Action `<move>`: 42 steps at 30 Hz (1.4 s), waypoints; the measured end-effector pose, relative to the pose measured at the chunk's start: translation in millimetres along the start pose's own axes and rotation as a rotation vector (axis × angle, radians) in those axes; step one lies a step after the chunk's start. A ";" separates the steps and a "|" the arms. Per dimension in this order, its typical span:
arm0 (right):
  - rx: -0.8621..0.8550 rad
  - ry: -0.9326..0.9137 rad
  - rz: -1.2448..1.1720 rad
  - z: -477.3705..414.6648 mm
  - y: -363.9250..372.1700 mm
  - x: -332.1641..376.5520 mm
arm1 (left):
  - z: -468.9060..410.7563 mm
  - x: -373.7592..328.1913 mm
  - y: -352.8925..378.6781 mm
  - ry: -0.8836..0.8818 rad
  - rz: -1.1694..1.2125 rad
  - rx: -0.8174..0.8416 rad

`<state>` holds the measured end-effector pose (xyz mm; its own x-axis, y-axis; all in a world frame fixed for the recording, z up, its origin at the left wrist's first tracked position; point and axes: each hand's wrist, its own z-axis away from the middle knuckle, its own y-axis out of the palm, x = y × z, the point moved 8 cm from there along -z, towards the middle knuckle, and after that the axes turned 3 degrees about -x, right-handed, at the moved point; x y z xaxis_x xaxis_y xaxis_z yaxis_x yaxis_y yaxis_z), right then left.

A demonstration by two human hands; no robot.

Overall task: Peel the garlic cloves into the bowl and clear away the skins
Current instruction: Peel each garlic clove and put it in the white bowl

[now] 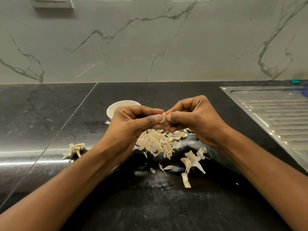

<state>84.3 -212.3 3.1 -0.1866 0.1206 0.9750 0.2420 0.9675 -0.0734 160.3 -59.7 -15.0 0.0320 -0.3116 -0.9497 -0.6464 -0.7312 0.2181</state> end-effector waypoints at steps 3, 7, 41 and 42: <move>0.023 0.006 -0.043 0.6 0.6 0.9 | 0.3 -2.3 0.9 0.005 0.027 -0.003; 0.063 0.035 -0.064 -0.4 -0.7 -2.1 | 0.0 -0.6 -0.9 -0.029 0.031 -0.021; -0.104 -0.125 0.106 0.7 1.0 -1.7 | 10.6 -1.4 1.4 0.006 -0.111 -0.152; -0.110 -0.129 0.108 0.7 0.6 -1.3 | 10.8 -1.9 2.1 0.007 -0.107 -0.148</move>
<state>84.0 -211.7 1.6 -0.2724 0.2570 0.9272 0.3688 0.9180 -0.1461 150.6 -54.1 -15.1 0.1004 -0.2312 -0.9677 -0.5200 -0.8414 0.1470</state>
